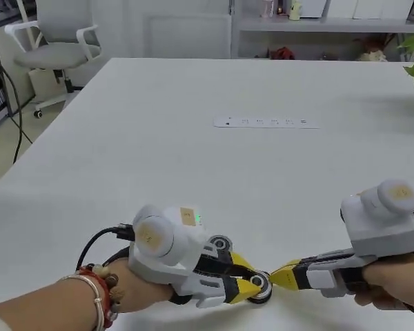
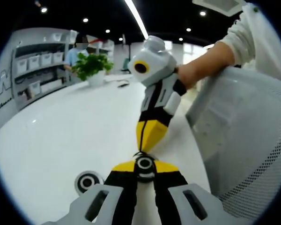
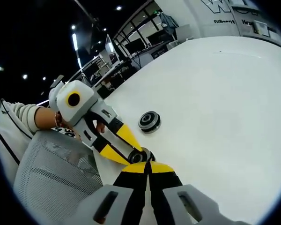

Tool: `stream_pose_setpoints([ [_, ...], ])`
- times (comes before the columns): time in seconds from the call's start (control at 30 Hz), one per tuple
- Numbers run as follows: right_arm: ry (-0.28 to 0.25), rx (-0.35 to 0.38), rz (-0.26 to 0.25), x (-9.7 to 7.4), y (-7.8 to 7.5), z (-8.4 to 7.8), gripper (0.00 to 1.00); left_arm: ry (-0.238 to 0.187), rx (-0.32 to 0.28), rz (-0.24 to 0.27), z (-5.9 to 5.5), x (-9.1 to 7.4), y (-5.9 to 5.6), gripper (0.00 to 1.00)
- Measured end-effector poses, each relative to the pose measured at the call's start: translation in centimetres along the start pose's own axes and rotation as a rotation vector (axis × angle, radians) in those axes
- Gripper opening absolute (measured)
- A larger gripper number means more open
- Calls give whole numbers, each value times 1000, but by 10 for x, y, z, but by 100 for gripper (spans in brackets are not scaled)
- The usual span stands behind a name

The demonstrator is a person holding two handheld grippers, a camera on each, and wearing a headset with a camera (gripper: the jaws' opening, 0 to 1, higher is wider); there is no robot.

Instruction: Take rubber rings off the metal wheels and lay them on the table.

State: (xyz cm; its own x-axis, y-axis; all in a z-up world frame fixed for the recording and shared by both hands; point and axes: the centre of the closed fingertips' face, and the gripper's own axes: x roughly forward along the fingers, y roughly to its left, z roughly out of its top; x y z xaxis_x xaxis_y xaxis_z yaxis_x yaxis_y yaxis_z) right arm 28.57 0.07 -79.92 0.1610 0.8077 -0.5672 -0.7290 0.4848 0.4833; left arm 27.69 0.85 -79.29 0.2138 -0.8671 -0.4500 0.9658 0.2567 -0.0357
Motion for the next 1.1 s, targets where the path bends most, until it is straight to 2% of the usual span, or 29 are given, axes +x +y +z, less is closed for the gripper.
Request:
stream_pose_setpoints([
  [0.17,1,9,1,0,2,1,0,0,2,1,0,0,0,13],
  [0.4,0,-24,19,2,12,0,0,-1,2,0,0,0,-1,13],
  [0.7,-19,-45,64,5,24,6,0,-1,1,1,-1,0,-1,14],
  [0.73,-16,-49,55,6,24,6,0,-2,0,1,-1,0,-1,14],
  [0.77,11,-120,30,6,20,4,0,-2,-1,1,0,0,-1,14],
  [0.8,14,-150,23,6,20,5,0,-1,0,1,0,0,-1,14],
  [0.93,6,-129,29,5,21,6,0,5,2,4,0,0,-1,14],
  [1.1,-11,-120,22,2,20,11,0,33,-12,20,1,2,-1,14],
])
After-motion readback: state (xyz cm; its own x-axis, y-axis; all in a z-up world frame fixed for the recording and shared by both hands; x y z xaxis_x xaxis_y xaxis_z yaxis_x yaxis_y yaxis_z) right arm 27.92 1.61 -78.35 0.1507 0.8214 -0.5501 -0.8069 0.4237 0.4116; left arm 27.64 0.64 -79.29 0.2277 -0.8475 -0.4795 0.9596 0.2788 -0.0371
